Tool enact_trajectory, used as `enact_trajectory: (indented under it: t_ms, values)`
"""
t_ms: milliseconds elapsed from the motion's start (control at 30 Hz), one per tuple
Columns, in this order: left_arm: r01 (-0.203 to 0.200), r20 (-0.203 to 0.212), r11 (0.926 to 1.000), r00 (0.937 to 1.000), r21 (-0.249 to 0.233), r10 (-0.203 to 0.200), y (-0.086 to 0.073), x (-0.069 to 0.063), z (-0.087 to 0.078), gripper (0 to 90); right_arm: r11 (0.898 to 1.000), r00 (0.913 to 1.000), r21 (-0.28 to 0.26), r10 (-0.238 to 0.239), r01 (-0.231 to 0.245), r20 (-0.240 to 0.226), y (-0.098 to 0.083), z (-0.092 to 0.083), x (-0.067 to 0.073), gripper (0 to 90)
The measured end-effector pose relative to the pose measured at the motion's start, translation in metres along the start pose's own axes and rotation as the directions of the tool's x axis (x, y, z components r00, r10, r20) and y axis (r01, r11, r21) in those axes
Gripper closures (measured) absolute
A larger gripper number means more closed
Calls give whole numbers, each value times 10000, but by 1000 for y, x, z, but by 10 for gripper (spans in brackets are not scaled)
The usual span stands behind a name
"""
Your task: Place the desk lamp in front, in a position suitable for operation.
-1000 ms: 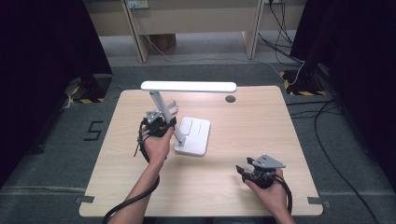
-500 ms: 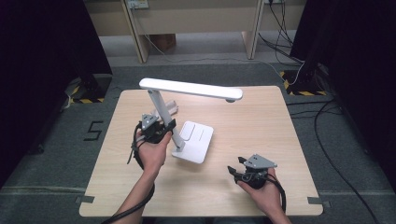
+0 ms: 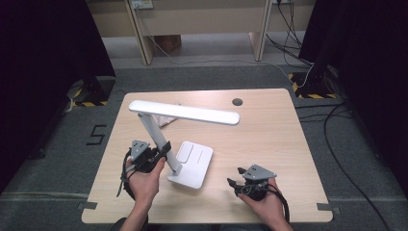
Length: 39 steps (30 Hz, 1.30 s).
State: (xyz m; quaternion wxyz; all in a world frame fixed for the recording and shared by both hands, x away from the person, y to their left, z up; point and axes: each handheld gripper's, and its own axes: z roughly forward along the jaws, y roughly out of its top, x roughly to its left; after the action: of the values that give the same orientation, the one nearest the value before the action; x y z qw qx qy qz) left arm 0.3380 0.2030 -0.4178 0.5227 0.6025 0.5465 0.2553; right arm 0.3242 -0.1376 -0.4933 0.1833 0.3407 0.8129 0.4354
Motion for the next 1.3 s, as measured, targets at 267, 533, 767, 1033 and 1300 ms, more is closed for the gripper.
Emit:
enact_trajectory:
  t_ms: [267,533,767,1033,1300]
  values:
    - [306,80,9995,9995,89,-307,-16,-4,2,765,9995,9997,266,-141,145,-180,-2,8,4,445]
    - [43,150,10000,9999,51,-44,-28,-13,0,757,9992,9996,383,-113,123,-260,-4,11,5,460]
    - [-288,725,9994,9970,197,273,-31,-21,-10,649,9977,9996,673,93,-75,-259,-2,13,5,608]
    - [-912,1231,9957,9884,166,885,-39,-29,-21,617,9912,9990,1326,8,51,-444,7,28,13,717]
    - [-1260,1331,9917,9836,249,1216,-40,-30,-21,653,9875,9979,1571,20,82,-646,10,30,19,676]
